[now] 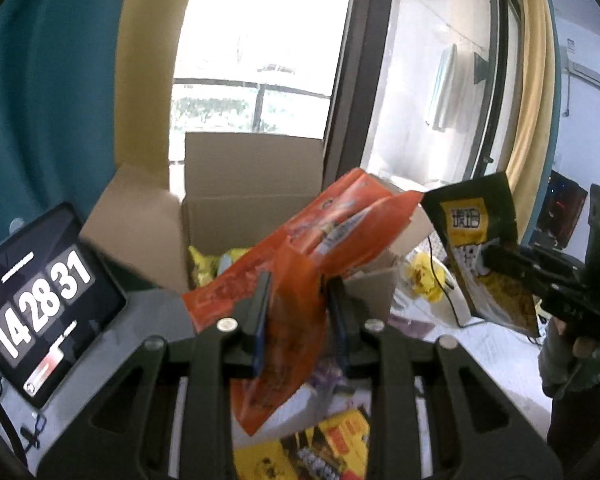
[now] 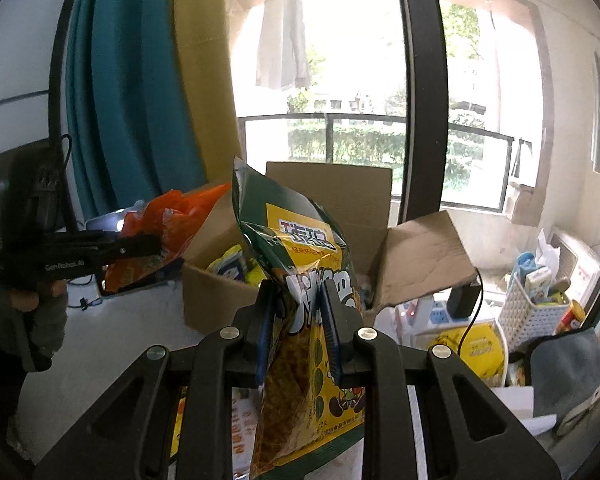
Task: Organize snacks
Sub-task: 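Carry the yellow-green bag and orange bag over the cardboard box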
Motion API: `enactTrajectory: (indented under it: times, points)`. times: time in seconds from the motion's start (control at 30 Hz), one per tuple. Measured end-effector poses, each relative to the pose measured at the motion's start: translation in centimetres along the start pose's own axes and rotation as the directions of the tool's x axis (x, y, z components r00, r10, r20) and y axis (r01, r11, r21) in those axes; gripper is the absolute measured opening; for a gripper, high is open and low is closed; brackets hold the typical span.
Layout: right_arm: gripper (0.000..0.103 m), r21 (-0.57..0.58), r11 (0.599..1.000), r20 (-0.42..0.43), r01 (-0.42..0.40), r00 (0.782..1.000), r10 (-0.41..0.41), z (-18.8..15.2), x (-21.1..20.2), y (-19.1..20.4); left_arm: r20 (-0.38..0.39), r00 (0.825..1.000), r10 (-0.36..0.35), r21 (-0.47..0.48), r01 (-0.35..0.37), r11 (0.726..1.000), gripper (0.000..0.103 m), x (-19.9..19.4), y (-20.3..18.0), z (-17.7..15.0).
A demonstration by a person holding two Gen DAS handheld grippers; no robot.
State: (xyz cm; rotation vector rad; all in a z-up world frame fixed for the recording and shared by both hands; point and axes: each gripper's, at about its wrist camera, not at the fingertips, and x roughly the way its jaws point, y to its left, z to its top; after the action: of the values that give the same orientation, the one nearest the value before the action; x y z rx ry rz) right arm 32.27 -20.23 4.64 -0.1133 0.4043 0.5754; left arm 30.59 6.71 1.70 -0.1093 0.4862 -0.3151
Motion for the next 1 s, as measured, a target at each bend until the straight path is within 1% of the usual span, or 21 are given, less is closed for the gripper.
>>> enactTrajectory:
  times: [0.17, 0.37, 0.47, 0.57, 0.6, 0.63, 0.67, 0.7, 0.73, 0.8, 0.9, 0.93, 1.0]
  points:
    - [0.025, 0.018, 1.0, 0.024, 0.01, 1.0, -0.01, 0.5, 0.8, -1.7, 0.001, 1.0, -0.012, 0.003, 0.012, 1.0, 0.027, 2.8, -0.6, 1.3]
    - [0.025, 0.041, 0.999, 0.033, 0.017, 0.999, -0.018, 0.8, 2.1, -3.5, 0.009, 1.0, 0.003, 0.039, -0.003, 0.999, 0.027, 6.7, -1.4, 3.0]
    - [0.025, 0.045, 0.999, 0.031, 0.025, 0.999, -0.026, 0.9, 2.7, -4.2, -0.008, 1.0, -0.006, 0.05, 0.007, 0.999, 0.027, 9.1, -1.7, 3.5]
    - [0.025, 0.046, 0.998, 0.022, 0.037, 0.999, -0.038, 0.8, 3.2, -4.7, -0.042, 0.999, -0.02, 0.075, 0.023, 0.997, 0.029, 11.6, -2.1, 3.5]
    - [0.025, 0.047, 0.998, 0.019, 0.042, 0.999, -0.043, 0.8, 3.2, -4.8, -0.05, 0.999, -0.007, 0.083, 0.011, 0.996, 0.031, 12.4, -2.3, 3.3]
    - [0.025, 0.052, 0.997, 0.016, 0.05, 0.999, -0.051, 0.8, 3.4, -5.1, -0.058, 0.998, 0.001, 0.086, 0.004, 0.996, 0.041, 13.3, -2.3, 3.2]
    - [0.025, 0.056, 0.997, 0.014, 0.056, 0.998, -0.056, 0.8, 3.5, -5.3, -0.076, 0.997, -0.008, 0.076, 0.014, 0.997, 0.052, 14.3, -2.1, 3.1]
    - [0.025, 0.061, 0.996, 0.009, 0.062, 0.998, -0.063, 0.8, 3.7, -5.5, -0.087, 0.996, -0.014, 0.063, 0.019, 0.998, 0.073, 14.6, -2.0, 3.0]
    - [0.025, 0.063, 0.996, 0.005, 0.067, 0.998, -0.067, 0.7, 3.8, -5.6, -0.084, 0.996, -0.017, 0.05, 0.021, 0.999, 0.082, 14.7, -1.9, 2.9]
    - [0.025, 0.063, 0.995, -0.004, 0.078, 0.997, -0.078, 0.7, 4.0, -5.7, -0.054, 0.998, -0.032, 0.041, 0.034, 0.999, 0.085, 14.0, -1.9, 2.8]
    - [0.025, 0.057, 0.995, -0.019, 0.084, 0.996, -0.083, 0.9, 4.5, -5.4, -0.022, 0.998, -0.051, 0.014, 0.051, 0.999, 0.085, 12.8, -1.2, 2.9]
    - [0.025, 0.052, 0.995, -0.024, 0.086, 0.996, -0.085, 1.0, 4.7, -5.1, -0.017, 0.999, -0.049, 0.001, 0.049, 0.999, 0.086, 12.5, -0.8, 2.9]
    - [0.025, 0.038, 0.996, -0.021, 0.084, 0.996, -0.083, 1.5, 5.1, -4.5, -0.034, 0.999, -0.022, -0.003, 0.022, 1.0, 0.086, 12.5, 0.1, 3.0]
